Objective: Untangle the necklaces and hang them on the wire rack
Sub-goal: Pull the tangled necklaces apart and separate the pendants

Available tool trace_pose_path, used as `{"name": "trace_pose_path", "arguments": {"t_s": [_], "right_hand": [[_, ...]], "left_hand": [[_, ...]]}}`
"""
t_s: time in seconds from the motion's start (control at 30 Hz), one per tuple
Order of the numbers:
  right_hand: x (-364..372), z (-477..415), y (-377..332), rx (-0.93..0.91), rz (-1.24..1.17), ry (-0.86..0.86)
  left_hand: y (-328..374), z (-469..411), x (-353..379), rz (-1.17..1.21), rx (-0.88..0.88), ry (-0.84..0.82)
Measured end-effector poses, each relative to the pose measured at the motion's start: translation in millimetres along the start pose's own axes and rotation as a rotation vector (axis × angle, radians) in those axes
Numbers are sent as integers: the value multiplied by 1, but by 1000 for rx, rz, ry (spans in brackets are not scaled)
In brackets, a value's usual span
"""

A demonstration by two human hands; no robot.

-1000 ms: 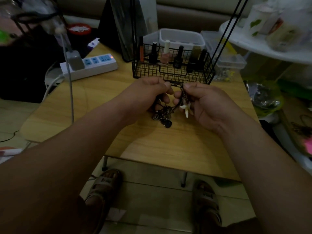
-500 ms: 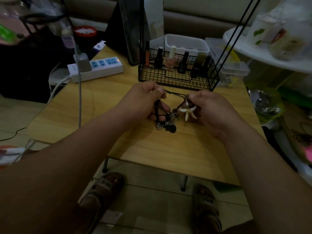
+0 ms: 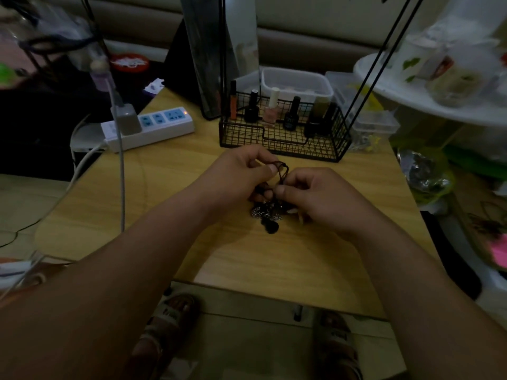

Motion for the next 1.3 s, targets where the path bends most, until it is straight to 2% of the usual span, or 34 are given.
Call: {"name": "trace_pose_path", "arguments": {"t_s": [0.1, 0.2, 0.27, 0.37, 0.5, 0.57, 0.63, 0.73, 0.87, 0.93, 1.03, 1.13, 1.23, 1.3], "right_hand": [[-3, 2, 1, 17, -53, 66], [-9, 4, 4, 108, -178, 114], [-12, 6, 4, 154, -217, 131], [-12, 8, 3, 156, -263, 154], [-10, 7, 0, 97, -174, 176], [-7, 5, -4, 57, -151, 143], [-1, 5, -7, 32, -134, 69], [6, 8, -9, -10, -62, 12], [11, 12, -10, -69, 8, 22], [11, 12, -11, -52, 31, 59], [6, 11, -10, -6, 7, 102], [3, 9, -5, 65, -181, 129], [4, 4, -2, 135, -524, 115], [3, 2, -2, 156, -658, 129]], "left_hand": [[-1, 0, 0, -48, -3, 27], [-4, -1, -4, -413, 42, 127], [-4, 0, -4, -542, 69, 165], [-5, 1, -2, -476, 79, 157], [-5, 1, -1, -180, 3, 68], [-6, 2, 4, -33, -32, 8], [-9, 1, 8, 16, -32, -3], [-12, -2, 10, 5, -19, 32], [-10, 0, 12, 14, 9, 20], [-7, 1, 9, -96, 55, 78], [-3, 3, 2, -381, 148, 191], [-5, 3, 0, -529, 157, 202], [-8, 2, 1, -561, 141, 174], [-7, 1, 0, -572, 135, 173]]}}
Point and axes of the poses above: each hand's wrist, its own z-axis away from the middle knuckle, its own x-axis out of the palm, y = z × x, the point moved 5 cm from there along -z, towards the middle knuckle, and after that the axes turned 1 degree about -z, right-handed, at the moved point
